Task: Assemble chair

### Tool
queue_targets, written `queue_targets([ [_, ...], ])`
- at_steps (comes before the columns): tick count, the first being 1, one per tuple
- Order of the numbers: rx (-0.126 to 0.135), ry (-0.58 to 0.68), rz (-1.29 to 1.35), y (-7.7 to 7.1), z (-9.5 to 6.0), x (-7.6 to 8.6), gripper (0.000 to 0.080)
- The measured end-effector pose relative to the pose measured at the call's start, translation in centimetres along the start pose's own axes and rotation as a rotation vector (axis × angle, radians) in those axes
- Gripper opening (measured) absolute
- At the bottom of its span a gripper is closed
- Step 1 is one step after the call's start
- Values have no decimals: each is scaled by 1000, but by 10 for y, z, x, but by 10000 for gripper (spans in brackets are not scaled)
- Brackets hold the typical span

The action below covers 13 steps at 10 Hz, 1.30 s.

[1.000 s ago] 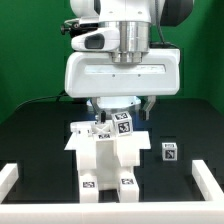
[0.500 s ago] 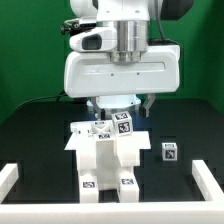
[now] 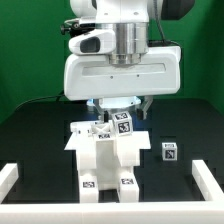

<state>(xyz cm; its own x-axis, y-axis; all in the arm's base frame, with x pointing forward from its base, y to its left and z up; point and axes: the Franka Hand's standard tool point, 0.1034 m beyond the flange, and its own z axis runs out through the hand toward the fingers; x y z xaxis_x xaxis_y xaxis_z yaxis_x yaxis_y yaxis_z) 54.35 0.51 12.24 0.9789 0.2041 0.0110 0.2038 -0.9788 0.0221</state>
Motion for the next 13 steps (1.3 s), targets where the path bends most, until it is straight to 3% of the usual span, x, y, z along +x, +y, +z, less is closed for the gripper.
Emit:
queue_targets([
  [1,0,0,0,0,0,0,358],
  [2,0,0,0,0,0,0,284],
  [7,1,6,57,0,0,1,284],
  [11,42,62,626,3,1,4,284],
  [13,51,64,797,2,1,5,284],
])
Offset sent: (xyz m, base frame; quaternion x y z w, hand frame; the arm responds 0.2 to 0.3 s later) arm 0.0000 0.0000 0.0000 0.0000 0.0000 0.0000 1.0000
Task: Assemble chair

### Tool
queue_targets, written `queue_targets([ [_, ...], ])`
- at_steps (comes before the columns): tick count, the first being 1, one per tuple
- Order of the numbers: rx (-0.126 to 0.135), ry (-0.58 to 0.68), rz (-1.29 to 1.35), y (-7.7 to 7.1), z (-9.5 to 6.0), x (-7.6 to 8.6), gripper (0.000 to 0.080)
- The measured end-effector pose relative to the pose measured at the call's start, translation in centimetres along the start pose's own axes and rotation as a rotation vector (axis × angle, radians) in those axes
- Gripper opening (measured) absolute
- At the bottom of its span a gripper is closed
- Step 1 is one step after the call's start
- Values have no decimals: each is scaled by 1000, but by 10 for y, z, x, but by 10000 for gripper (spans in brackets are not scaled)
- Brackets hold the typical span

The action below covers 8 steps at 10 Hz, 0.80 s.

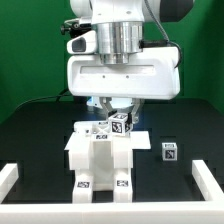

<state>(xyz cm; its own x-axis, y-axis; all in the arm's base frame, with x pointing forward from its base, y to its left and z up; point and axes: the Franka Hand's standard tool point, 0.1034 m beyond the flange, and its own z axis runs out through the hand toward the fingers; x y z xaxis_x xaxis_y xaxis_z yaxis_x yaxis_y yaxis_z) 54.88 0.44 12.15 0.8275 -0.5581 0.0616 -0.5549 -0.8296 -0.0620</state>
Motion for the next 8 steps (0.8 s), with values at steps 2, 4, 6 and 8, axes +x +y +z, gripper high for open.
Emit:
queue_targets([
  [2,5,-3,120,-1,0,-1,285],
  [4,12,-7,274,-2,0,-1,285],
  [6,15,-10,386,-3,0,-2,285],
  [8,40,-18,629,-6,0,-2,285],
])
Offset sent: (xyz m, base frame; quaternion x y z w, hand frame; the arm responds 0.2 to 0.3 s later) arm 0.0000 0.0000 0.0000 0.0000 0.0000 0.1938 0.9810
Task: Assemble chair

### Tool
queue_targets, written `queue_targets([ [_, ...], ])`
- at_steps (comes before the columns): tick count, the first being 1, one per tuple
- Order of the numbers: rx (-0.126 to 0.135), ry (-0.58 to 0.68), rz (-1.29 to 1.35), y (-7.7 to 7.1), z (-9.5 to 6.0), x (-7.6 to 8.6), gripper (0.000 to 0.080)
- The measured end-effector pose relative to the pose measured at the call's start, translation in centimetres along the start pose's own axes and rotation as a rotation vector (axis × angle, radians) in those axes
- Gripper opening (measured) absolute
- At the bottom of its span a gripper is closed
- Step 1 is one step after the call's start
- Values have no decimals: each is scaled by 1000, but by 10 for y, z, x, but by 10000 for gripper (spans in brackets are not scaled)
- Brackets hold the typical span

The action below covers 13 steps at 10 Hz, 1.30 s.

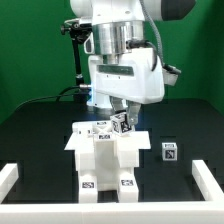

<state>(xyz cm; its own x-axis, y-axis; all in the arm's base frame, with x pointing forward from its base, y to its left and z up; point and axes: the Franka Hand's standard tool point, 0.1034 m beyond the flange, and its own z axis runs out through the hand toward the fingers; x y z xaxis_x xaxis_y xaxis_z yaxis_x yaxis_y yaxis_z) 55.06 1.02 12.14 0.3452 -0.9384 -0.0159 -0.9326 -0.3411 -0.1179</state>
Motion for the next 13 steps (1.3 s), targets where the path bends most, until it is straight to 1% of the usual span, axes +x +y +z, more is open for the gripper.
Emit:
queue_targets([
  [1,11,4,16,-1,0,0,285],
  [2,10,4,-3,-1,0,0,285],
  [3,10,4,-3,-1,1,0,380],
  [4,9,4,-18,-1,1,0,380],
  [5,8,5,-103,-1,1,1,571],
  [6,9,7,-283,-1,0,2,571],
  [7,10,8,-458,-1,0,2,635],
  [9,10,9,-663,1,0,6,645],
  [11,8,9,-754,1,1,5,649],
  [12,4,9,-861,1,1,5,649],
  [13,-16,17,-1046,-3,0,2,649],
])
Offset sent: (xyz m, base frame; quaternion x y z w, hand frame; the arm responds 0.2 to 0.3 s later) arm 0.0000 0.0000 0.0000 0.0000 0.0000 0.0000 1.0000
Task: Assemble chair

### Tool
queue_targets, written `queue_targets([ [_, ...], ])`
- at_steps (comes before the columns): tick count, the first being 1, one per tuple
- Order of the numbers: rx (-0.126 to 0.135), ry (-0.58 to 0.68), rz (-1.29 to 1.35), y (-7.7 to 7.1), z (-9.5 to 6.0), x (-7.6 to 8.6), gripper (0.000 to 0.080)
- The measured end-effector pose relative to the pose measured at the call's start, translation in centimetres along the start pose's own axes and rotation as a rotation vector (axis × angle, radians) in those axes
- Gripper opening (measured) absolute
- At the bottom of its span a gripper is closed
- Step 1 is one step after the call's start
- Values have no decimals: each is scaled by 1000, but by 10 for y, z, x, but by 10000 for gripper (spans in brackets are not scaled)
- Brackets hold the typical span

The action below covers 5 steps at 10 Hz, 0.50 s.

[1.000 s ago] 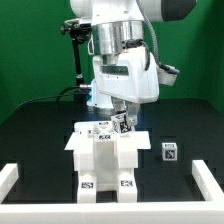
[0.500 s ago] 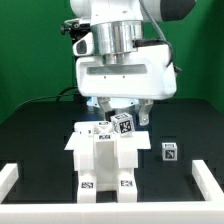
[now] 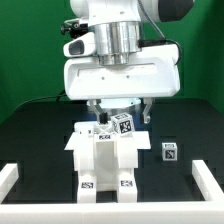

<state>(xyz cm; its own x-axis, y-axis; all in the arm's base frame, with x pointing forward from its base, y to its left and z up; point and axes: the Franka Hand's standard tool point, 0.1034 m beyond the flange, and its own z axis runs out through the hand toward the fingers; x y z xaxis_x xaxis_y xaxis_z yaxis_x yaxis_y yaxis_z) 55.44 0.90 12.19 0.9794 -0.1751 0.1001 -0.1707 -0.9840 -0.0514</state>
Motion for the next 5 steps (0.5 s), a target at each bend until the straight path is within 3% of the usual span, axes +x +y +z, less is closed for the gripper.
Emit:
queue_targets([
  [1,-2,0,-45,-3,0,0,649],
  [2,-2,0,-22,-1,0,0,526],
  [3,-3,0,-12,-1,0,0,526],
  [5,-2,1,2,-1,0,0,282],
])
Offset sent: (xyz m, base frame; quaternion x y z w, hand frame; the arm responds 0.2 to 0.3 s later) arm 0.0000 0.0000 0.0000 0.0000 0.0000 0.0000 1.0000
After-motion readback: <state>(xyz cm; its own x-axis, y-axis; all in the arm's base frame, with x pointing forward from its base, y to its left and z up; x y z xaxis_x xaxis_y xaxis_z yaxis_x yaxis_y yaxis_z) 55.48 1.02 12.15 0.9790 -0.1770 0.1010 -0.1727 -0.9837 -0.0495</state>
